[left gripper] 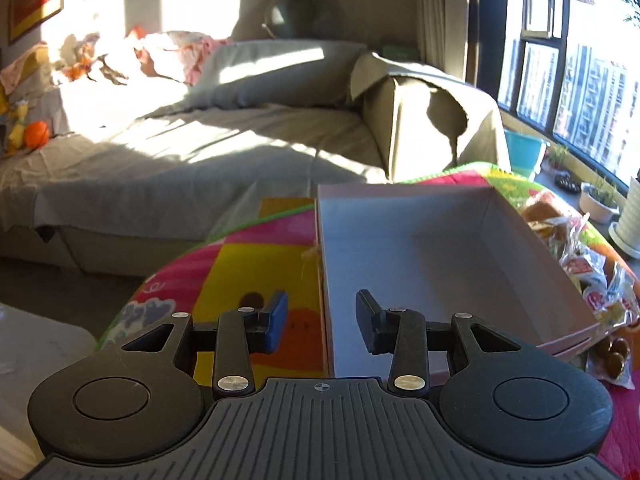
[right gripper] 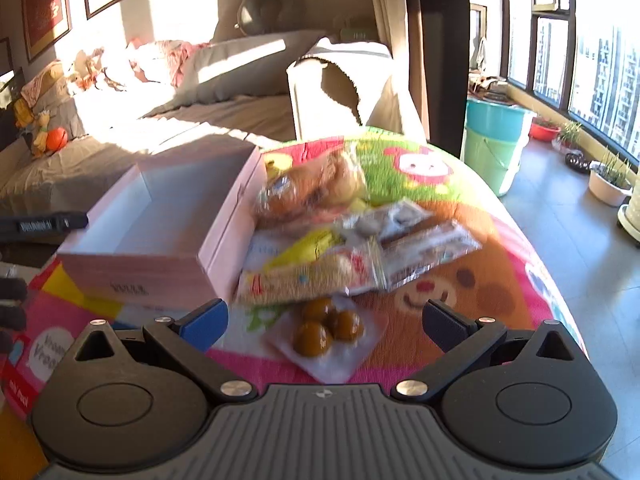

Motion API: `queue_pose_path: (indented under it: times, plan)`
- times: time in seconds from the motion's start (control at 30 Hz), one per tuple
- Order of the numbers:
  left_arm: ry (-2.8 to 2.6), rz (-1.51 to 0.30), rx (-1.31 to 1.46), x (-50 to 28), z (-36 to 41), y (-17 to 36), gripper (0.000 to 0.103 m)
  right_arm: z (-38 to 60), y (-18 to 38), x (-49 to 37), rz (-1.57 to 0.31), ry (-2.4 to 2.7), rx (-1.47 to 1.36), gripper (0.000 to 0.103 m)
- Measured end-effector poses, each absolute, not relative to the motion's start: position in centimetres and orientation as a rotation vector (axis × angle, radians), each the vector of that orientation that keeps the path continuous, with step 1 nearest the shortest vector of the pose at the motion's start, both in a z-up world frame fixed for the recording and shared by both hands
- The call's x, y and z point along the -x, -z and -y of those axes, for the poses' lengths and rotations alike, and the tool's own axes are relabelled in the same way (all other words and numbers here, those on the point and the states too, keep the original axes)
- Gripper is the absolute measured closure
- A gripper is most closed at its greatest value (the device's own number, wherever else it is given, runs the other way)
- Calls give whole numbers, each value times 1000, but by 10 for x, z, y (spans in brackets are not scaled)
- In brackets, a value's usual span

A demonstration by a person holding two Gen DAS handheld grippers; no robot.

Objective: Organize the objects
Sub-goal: 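Move the left gripper to the pink box wall and clamp it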

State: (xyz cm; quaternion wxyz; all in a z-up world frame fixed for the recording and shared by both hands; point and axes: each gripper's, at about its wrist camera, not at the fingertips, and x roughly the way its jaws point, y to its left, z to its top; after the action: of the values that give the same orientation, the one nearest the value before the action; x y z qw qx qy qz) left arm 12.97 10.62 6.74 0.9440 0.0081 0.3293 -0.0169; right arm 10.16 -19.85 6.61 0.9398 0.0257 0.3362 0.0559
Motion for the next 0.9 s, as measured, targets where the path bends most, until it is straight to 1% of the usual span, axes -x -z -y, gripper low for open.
queue_pose_path:
  times: [0.1, 0.17, 0.23, 0.27, 0.3, 0.33, 0.4, 0.43, 0.5, 0.57, 0.7, 0.8, 0.9]
  plan:
    - [30, -781, -4, -150, -105, -51, 60, 207, -105, -119, -654, -77, -61, 0]
    - [27, -790, -48, -156, -99, -47, 60, 210, -127, -125, -635, -59, -28, 0]
    - [12, -763, -50, -155, -98, -44, 61, 210, -133, -126, -579, -80, 35, 0]
    - [20, -756, -25, -155, -101, -40, 63, 212, -128, -127, -566, -94, 46, 0]
    - [33, -747, -8, -152, -101, -36, 68, 215, -119, -129, -574, -102, 36, 0]
    - [32, -726, -19, -149, -100, -33, 69, 220, -108, -129, -584, -112, 15, 0]
    - [5, -698, 6, -139, -104, -30, 80, 229, -85, -126, -599, -99, -58, 0]
    - [0, -705, 21, -136, -107, -31, 81, 234, -74, -125, -624, -97, -107, 0]
    - [18, -698, -36, -133, -105, -33, 83, 234, -54, -124, -660, -141, -150, 0]
    - [39, -678, -90, -130, -105, -36, 87, 223, -40, -122, -670, -148, -90, 0]
    - [64, -687, -113, -121, -107, -38, 87, 214, -24, -128, -716, -159, -100, 0]
    - [53, -677, -89, -115, -109, -36, 89, 206, -13, -132, -660, -137, -16, 0]
    - [59, -664, -65, -111, -113, -34, 88, 209, -2, -133, -646, -151, -36, 0]
